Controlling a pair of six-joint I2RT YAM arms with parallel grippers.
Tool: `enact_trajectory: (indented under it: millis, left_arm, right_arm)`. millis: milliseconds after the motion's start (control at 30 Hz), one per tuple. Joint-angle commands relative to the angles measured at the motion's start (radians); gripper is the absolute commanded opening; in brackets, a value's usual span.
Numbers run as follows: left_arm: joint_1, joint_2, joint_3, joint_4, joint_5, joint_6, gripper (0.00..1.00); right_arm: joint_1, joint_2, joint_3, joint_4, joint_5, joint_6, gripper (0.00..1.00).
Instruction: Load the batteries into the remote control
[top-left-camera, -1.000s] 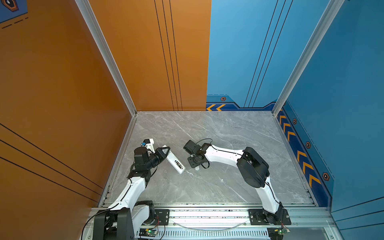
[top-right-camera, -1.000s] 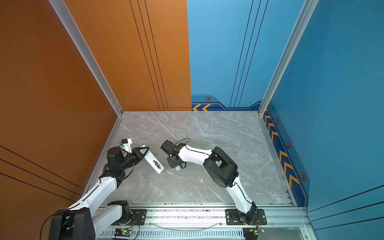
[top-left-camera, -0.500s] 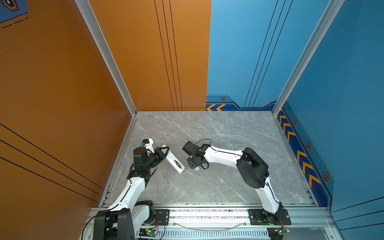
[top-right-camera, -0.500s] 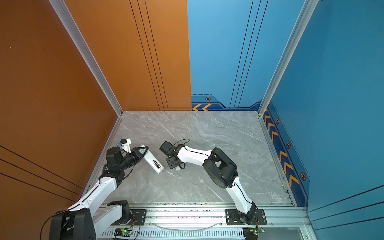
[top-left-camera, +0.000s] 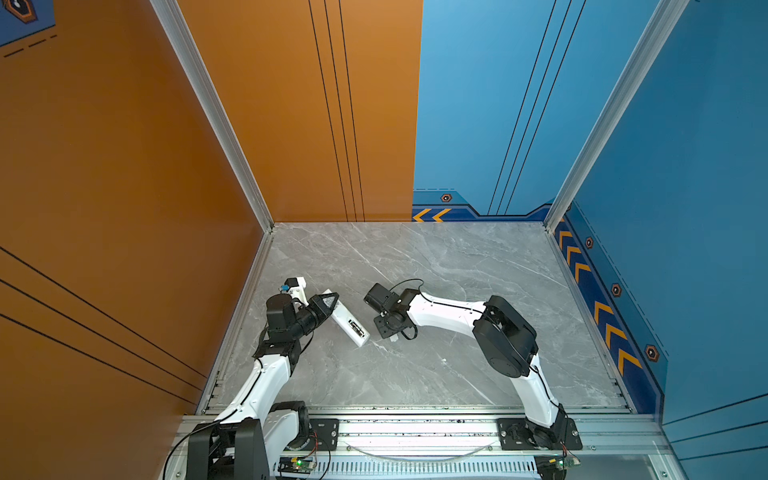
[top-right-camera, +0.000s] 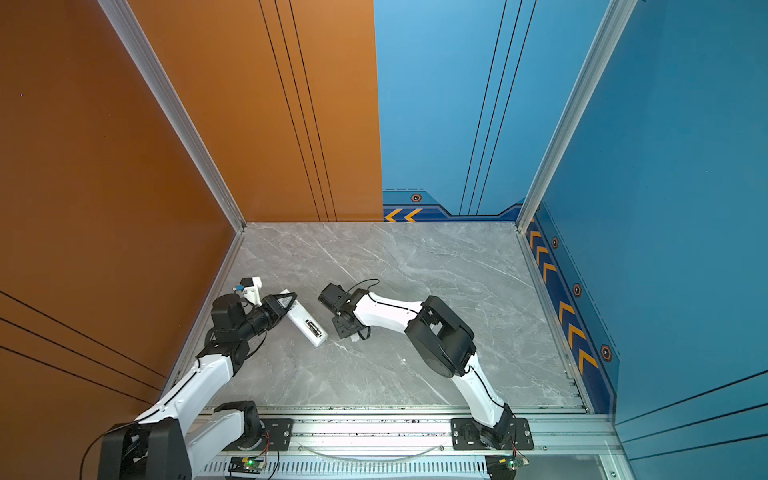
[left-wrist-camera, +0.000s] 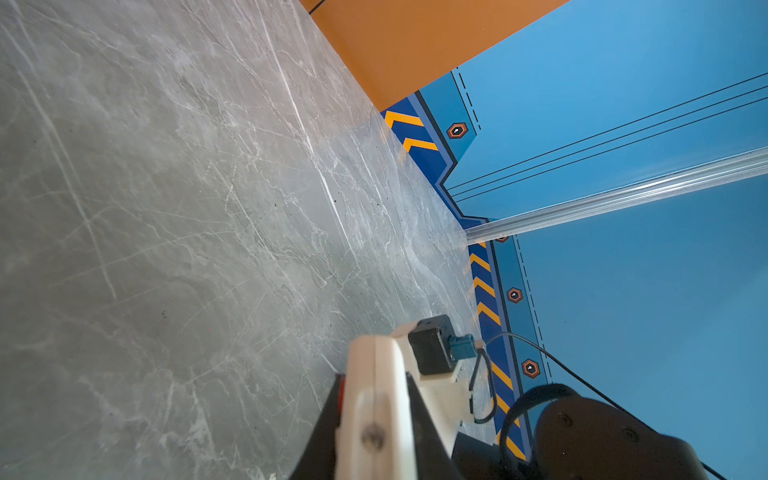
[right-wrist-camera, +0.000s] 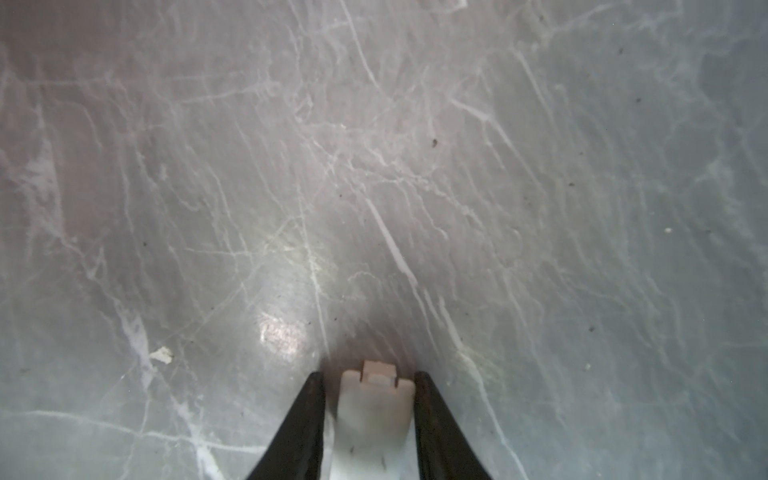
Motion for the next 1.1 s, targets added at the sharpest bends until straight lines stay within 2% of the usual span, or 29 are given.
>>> enact_trajectory:
  millis: [0,567,800,1067]
  left_arm:
    - [0.010,-0.021,-0.012,0.038,0.024,-0.007,0.00]
    - [0.010,-0.031,-0.018,0.038,0.026,-0.005,0.00]
    - [-0.003,-0.029,-0.016,0.038,0.024,-0.001,0.00]
    - [-0.009,-0.034,-0.016,0.038,0.024,0.003,0.00]
  right_arm:
    - [0.004,0.030,-0.019,-0.148,0.038,0.002,0.30]
    - [0.003,0.032,-0.008,-0.178,0.053,-0.018,0.24]
    - [-0.005,0.035,-0.003,-0.165,0.033,-0.017,0.30]
    - [-0.017,0.035,-0.009,-0.127,-0.008,0.003,0.33]
